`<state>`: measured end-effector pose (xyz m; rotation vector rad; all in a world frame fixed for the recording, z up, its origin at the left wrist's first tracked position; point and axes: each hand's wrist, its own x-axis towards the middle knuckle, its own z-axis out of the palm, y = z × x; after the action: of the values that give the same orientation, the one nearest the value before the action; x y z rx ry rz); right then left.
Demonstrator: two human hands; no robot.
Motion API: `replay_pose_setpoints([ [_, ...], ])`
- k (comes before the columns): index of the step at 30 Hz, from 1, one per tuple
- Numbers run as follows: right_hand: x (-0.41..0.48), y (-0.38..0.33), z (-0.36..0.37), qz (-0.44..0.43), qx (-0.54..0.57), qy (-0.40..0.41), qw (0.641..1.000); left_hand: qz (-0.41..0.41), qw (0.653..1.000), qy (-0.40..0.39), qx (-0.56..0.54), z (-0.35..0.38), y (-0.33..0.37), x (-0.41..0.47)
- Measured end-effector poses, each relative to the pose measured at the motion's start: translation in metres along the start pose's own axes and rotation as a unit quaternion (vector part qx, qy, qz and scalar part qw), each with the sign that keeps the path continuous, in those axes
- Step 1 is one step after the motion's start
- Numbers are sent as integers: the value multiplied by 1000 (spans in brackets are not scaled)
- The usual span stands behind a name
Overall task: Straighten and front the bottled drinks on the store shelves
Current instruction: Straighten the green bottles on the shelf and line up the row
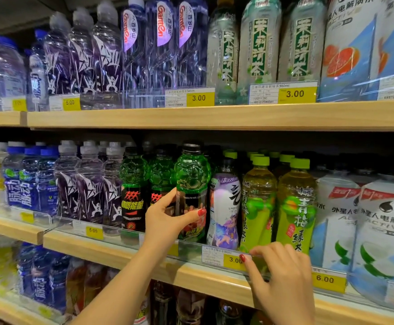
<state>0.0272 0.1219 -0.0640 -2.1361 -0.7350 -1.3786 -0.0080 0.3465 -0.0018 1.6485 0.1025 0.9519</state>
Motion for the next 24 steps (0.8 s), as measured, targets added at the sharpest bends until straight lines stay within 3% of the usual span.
replay_pose_setpoints([
  [5, -1, 2, -1, -7, 5, -3, 1000, -16, 997, -24, 75, 1, -6, 5],
  [12, -2, 4, 0, -14, 8, -5, 1000, 28, 993, -38, 106, 2, -18, -8],
  [18, -2, 5, 1, -26, 10, 5, 1000, 186, 975, 82, 94, 6, -24, -25],
  [24, -1, 4, 0, -30, 12, 5, 999, 140, 981, 88, 97, 4, -34, -24],
])
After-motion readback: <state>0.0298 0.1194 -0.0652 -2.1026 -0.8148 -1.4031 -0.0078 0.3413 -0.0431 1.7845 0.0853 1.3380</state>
